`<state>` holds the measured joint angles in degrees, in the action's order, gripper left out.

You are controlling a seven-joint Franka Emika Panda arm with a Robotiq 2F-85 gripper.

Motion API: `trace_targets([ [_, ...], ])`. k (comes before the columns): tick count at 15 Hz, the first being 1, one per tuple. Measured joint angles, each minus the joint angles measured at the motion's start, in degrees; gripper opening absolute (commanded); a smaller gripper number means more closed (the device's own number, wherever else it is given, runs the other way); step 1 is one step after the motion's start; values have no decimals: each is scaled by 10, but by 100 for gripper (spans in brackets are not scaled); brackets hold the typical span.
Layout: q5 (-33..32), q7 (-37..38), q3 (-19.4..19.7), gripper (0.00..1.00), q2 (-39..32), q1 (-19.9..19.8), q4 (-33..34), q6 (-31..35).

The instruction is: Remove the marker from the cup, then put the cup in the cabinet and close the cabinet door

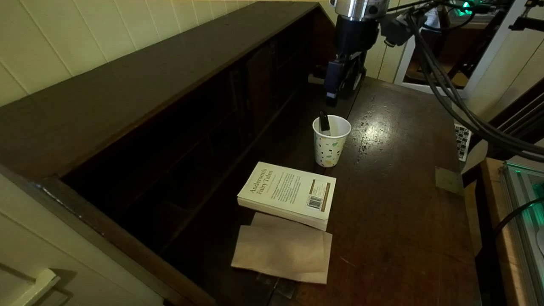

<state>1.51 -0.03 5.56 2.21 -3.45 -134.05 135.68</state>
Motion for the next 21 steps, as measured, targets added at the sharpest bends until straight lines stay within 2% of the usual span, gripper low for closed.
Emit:
trace_targets([
  [6, 19, 30, -5, 100, -25, 0, 1, 52],
  [7, 19, 33, -7, 98, -29, 0, 1, 56],
  [8, 19, 36, -8, 90, -33, 0, 1, 59],
  [10, 19, 41, -11, 69, -39, 0, 2, 61],
  [11, 19, 43, -12, 62, -42, 0, 4, 61],
  [12, 19, 45, -13, 60, -45, 0, 6, 61],
  [15, 20, 49, -14, 55, -50, 0, 10, 64],
  [18, 23, 50, -14, 61, -51, 0, 12, 66],
  [21, 26, 50, -15, 60, -51, 0, 12, 66],
])
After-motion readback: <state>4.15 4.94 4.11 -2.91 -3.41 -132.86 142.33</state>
